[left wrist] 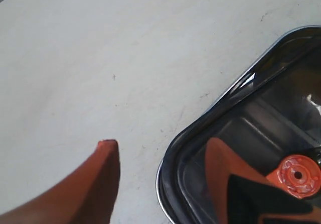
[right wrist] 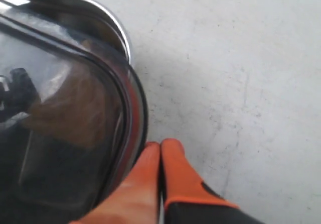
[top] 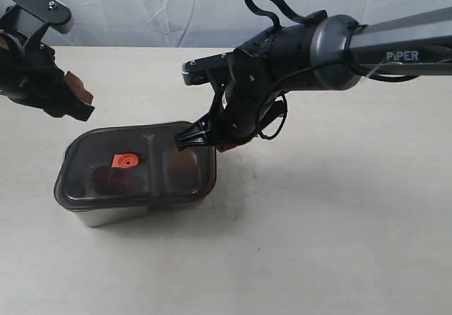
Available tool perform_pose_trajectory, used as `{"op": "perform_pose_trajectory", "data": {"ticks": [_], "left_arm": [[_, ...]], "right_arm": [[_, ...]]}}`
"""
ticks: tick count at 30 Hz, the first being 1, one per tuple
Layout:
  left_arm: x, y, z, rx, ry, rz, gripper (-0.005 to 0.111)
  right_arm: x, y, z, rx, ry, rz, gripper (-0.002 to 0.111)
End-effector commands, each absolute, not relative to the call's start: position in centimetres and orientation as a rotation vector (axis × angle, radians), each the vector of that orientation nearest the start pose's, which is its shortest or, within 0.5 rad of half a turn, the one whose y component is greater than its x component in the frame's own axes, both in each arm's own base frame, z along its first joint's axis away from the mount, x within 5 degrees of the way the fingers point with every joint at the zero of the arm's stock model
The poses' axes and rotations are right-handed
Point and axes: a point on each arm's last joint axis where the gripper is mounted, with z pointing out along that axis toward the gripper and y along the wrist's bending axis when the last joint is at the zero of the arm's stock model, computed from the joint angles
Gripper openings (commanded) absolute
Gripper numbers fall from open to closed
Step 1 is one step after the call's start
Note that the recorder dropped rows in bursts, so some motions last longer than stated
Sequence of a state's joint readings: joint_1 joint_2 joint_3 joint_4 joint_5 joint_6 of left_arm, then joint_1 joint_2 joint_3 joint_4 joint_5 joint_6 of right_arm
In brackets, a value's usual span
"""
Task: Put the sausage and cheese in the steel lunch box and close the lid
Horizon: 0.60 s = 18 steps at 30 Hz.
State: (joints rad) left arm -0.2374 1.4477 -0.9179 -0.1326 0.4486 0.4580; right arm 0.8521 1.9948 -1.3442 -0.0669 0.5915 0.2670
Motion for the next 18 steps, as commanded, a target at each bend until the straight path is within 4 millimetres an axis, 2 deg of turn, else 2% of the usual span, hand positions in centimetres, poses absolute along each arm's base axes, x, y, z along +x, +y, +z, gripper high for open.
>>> {"op": "perform_pose_trajectory", "data": {"ticks": [1, 18], "left_arm": [[28.36, -7.54, 24.99, 0.72, 2.363, -0.034, 0.05], [28.17, -7.57, 24.86, 0.709, 2.391, -0.053, 0.05]], "right_arm": [[27.96, 30.91, 17.1, -0.876, 2.588, 0.24, -0.001], [28.29, 31.17, 17.32, -1.0, 2.481, 0.224, -0.001]]}}
